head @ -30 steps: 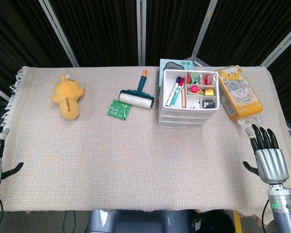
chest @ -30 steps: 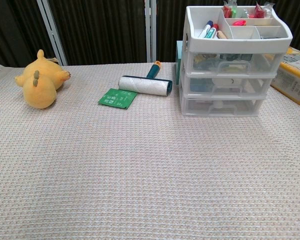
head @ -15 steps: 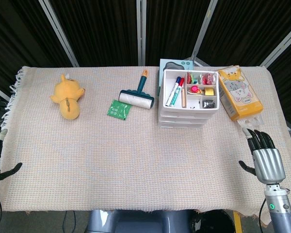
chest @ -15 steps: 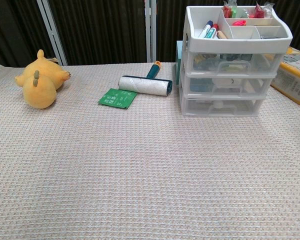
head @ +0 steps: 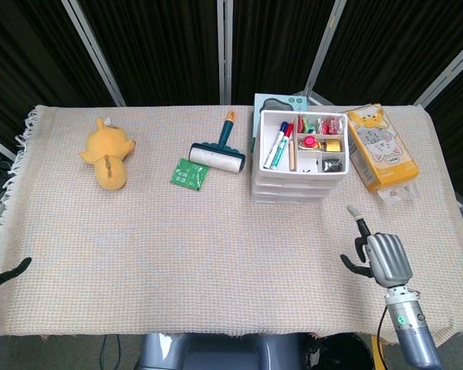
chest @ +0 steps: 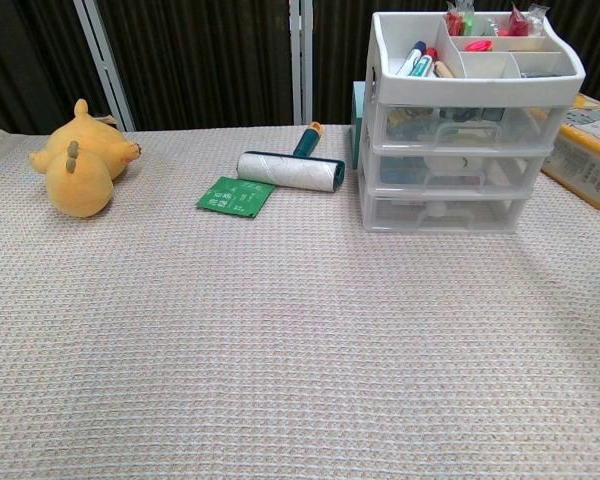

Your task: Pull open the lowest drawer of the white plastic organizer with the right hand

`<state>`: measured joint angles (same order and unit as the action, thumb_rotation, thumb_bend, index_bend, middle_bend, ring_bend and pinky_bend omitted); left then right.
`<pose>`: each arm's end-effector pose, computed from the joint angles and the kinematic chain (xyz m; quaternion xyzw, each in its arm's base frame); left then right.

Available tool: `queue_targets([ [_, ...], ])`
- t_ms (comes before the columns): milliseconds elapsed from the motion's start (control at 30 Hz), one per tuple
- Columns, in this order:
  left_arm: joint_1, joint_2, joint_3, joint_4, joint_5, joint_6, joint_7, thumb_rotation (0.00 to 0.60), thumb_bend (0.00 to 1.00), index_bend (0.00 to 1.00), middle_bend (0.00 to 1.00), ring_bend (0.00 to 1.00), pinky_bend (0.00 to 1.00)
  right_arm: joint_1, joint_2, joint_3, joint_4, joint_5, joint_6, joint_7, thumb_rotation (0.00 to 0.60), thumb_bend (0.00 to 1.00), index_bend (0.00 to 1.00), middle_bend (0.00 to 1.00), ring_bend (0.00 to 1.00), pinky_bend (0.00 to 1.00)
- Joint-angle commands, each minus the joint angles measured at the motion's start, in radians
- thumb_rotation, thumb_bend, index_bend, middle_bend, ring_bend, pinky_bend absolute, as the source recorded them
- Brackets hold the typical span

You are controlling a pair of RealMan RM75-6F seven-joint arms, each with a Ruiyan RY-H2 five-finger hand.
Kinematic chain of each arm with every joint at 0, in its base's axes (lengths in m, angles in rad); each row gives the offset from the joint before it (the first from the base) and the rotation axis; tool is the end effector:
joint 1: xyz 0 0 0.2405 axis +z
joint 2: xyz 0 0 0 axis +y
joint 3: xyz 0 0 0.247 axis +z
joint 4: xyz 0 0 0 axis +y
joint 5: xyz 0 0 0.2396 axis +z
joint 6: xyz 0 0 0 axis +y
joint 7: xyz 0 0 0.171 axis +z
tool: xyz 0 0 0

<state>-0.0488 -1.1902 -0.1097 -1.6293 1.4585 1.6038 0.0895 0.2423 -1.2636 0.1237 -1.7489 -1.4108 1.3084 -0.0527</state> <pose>-0.3043 0.2096 0.1350 -0.5368 -0.3578 -0.4190 0.6389 -0.2356 -0.2610 0.0582 0.5928 -0.4585 0.4509 0.4849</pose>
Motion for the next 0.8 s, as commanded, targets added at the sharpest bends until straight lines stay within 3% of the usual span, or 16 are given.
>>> queue_targets([
  [33,0.003,0.000,-0.002,0.003,0.002,0.009,0.001,0.600,0.07,0.00,0.00,0.00,0.00,0.066,-0.019,0.040,-0.096,0.165,-0.150,0.058,0.600,0.27,0.07,0.86,0.84,0.70],
  [233,0.006,-0.005,-0.008,0.007,0.002,0.021,0.002,0.600,0.07,0.00,0.00,0.00,0.00,0.146,-0.071,0.102,-0.132,0.392,-0.317,0.138,0.600,0.32,0.07,0.87,0.85,0.70],
  [433,0.007,-0.006,-0.011,0.008,0.001,0.025,0.003,0.600,0.07,0.00,0.00,0.00,0.00,0.210,-0.161,0.150,-0.082,0.558,-0.347,0.124,0.600,0.34,0.10,0.87,0.85,0.70],
  [633,0.003,-0.005,-0.009,0.004,0.011,0.023,0.005,0.600,0.07,0.00,0.00,0.00,0.00,0.260,-0.183,0.240,-0.062,0.805,-0.512,0.280,0.600,0.36,0.14,0.87,0.85,0.70],
  [800,0.002,-0.003,-0.008,-0.001,0.017,0.023,0.009,0.600,0.07,0.00,0.00,0.00,0.00,0.302,-0.204,0.257,-0.006,0.886,-0.567,0.316,0.600,0.35,0.11,0.87,0.85,0.70],
])
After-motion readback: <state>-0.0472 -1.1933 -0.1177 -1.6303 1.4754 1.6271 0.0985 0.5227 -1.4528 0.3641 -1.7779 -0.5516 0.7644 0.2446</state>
